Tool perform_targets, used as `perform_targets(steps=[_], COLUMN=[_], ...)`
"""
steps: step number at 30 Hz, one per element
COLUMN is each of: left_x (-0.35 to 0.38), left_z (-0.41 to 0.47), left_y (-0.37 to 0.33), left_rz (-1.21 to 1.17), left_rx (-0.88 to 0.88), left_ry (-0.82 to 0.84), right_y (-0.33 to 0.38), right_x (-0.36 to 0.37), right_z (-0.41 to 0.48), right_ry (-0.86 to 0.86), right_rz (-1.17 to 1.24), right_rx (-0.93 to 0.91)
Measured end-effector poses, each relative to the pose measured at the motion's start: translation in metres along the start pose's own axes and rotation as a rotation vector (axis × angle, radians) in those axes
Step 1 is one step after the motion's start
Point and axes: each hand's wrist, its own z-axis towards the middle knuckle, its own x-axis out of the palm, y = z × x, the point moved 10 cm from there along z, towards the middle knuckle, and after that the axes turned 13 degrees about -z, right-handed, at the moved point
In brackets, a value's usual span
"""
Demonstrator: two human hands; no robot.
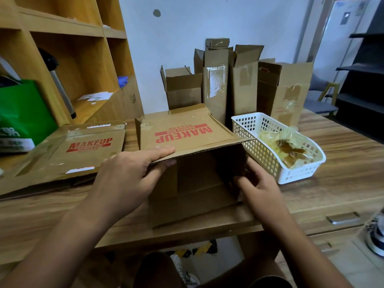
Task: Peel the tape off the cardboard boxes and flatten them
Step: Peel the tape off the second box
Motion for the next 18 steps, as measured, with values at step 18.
perform_targets(steps=[18], left_x=[0.009], left_z=[0.001], left_y=[0.009], left_rz=[-0.06], left_rx=[-0.089], left_ry=[0.146], right_y=[0.011], right_x=[-0.04], right_z=[-0.036], right_ry=[-0.2], right_rz=[0.117], right_rx=[-0.071])
